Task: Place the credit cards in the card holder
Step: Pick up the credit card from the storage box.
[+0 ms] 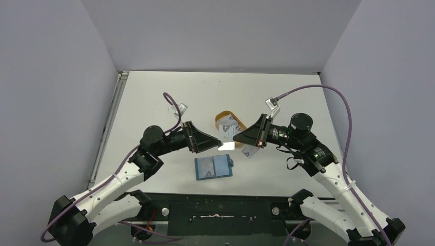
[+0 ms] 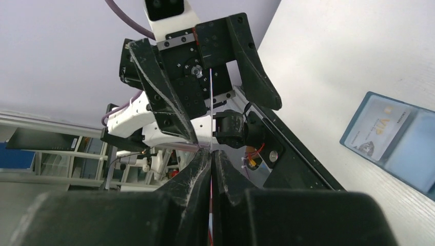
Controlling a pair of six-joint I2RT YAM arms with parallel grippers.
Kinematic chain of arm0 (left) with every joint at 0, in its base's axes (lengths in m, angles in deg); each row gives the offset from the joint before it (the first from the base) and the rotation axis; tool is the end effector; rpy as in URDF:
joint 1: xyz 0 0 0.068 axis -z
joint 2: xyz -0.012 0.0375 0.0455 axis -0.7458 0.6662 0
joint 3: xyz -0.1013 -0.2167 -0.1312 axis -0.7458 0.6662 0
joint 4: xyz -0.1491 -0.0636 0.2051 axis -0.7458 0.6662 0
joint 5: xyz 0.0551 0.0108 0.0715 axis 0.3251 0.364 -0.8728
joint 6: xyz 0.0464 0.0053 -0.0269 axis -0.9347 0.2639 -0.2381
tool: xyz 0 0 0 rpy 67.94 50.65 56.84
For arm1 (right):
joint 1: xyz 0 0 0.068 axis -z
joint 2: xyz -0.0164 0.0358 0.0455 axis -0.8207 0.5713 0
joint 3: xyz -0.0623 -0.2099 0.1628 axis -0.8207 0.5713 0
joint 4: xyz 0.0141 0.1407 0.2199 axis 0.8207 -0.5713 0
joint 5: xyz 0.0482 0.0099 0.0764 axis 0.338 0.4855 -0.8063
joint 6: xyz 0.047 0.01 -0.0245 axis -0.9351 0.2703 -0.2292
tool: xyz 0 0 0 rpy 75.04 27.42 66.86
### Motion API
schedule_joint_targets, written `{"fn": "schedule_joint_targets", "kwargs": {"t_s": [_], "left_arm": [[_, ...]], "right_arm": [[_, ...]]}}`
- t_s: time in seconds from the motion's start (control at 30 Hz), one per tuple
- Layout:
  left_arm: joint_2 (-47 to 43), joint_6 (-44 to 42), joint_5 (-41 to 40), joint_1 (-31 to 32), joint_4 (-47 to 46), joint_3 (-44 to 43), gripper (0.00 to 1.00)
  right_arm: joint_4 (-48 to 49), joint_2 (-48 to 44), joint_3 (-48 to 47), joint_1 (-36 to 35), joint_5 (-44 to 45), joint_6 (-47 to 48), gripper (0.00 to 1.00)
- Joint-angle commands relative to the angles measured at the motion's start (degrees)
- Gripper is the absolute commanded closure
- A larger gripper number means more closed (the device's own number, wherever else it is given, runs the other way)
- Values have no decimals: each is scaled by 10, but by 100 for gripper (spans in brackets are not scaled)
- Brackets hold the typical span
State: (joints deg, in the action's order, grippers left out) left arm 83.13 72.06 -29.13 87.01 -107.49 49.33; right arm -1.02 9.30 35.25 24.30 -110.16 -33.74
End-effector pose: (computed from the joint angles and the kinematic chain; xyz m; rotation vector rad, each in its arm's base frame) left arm 0.1572 -0.1502 0.3028 0.1872 1.7956 -1.7362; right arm 0.1440 0.1143 0.3616 -0.1155 2.0692 1.7396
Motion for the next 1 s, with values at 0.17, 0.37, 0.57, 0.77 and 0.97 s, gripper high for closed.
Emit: {"fn": "schedule_joint_targets", "kwargs": {"t_s": [0.17, 0.37, 0.57, 0.77, 0.97], "left_arm": [[27, 60, 55, 3, -134, -55, 51], [36, 64, 61, 14, -140, -59, 92], [31, 77, 36, 14, -152, -45, 100], [19, 89, -1, 14, -155, -31, 100], [19, 98, -19, 14, -150, -25, 100]], "right_arm": [[51, 9, 1, -23, -1, -12, 100], [66, 14, 5, -44, 9, -12, 100], [58, 13, 11, -55, 19, -1, 83], [90, 1, 36, -55, 47, -22, 64], [154, -4, 58, -56, 72, -53, 68]]}}
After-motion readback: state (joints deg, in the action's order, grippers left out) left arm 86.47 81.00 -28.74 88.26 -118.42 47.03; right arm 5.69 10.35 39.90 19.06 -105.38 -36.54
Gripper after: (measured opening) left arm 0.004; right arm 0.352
